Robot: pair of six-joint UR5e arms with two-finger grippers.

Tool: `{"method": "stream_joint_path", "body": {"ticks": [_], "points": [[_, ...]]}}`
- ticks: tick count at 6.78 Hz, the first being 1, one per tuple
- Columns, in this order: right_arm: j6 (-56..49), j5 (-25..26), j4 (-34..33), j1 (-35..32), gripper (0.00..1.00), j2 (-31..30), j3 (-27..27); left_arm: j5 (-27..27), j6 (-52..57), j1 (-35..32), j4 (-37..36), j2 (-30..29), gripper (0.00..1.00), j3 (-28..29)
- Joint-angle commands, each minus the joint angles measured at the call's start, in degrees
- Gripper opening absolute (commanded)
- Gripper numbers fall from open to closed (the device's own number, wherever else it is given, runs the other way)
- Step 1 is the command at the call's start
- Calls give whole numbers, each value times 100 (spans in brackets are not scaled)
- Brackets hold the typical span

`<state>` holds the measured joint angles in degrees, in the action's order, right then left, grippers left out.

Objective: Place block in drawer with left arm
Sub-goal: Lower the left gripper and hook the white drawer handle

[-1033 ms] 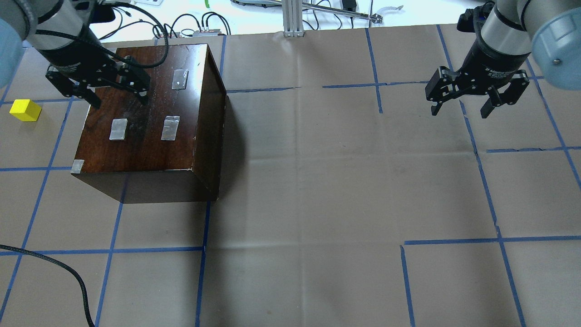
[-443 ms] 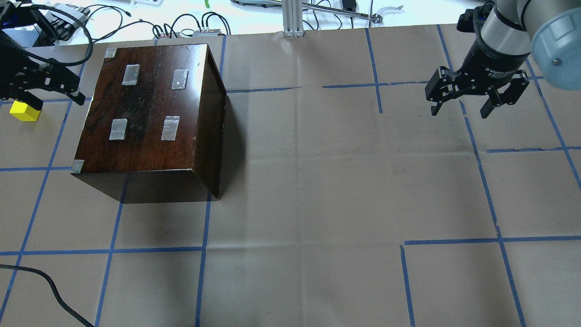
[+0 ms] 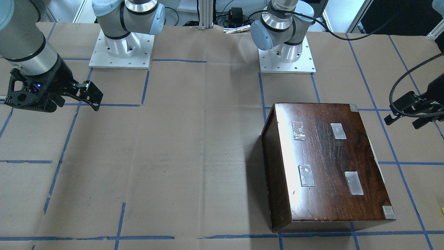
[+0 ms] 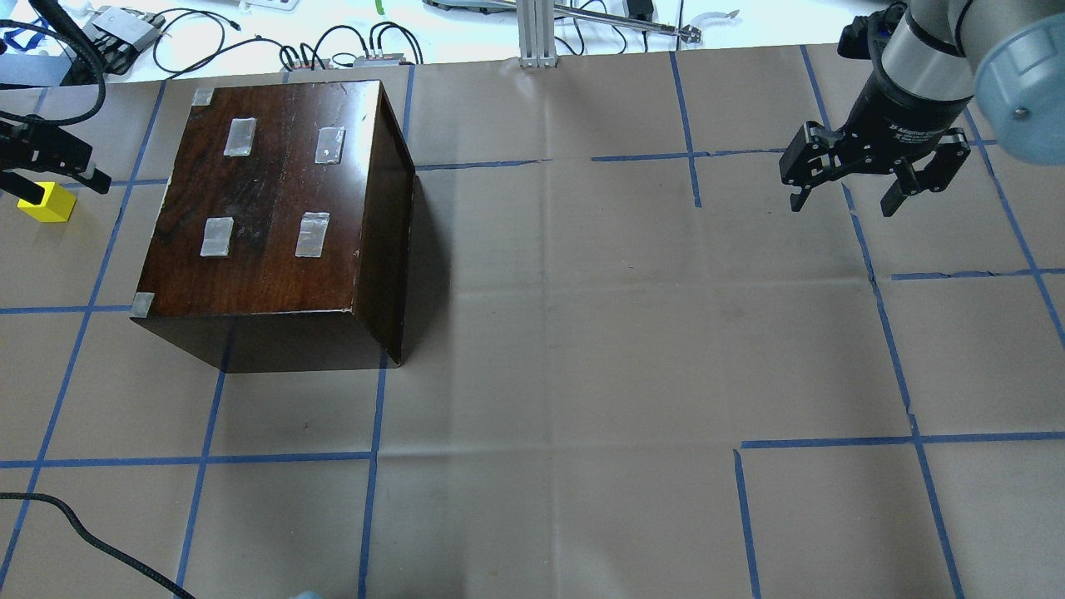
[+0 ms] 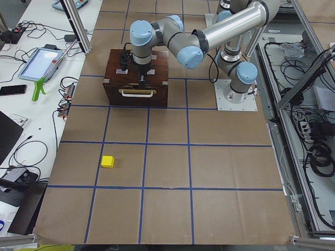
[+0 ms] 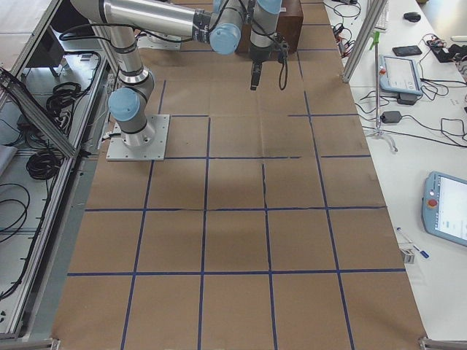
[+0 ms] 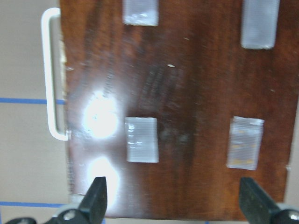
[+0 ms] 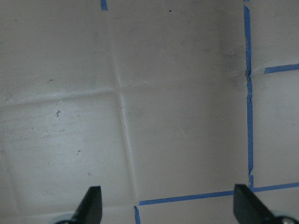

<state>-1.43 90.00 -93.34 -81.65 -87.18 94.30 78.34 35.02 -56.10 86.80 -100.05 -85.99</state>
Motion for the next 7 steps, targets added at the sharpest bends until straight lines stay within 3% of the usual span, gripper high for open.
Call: {"method": "stream_joint_path", "body": {"ticks": [1, 7], "points": [[-7, 0, 0, 0, 100, -1, 1, -319, 278, 318, 4, -338, 99, 13], [2, 0, 0, 0, 100, 8, 1, -311, 14, 179, -443, -1094, 98, -146]]}}
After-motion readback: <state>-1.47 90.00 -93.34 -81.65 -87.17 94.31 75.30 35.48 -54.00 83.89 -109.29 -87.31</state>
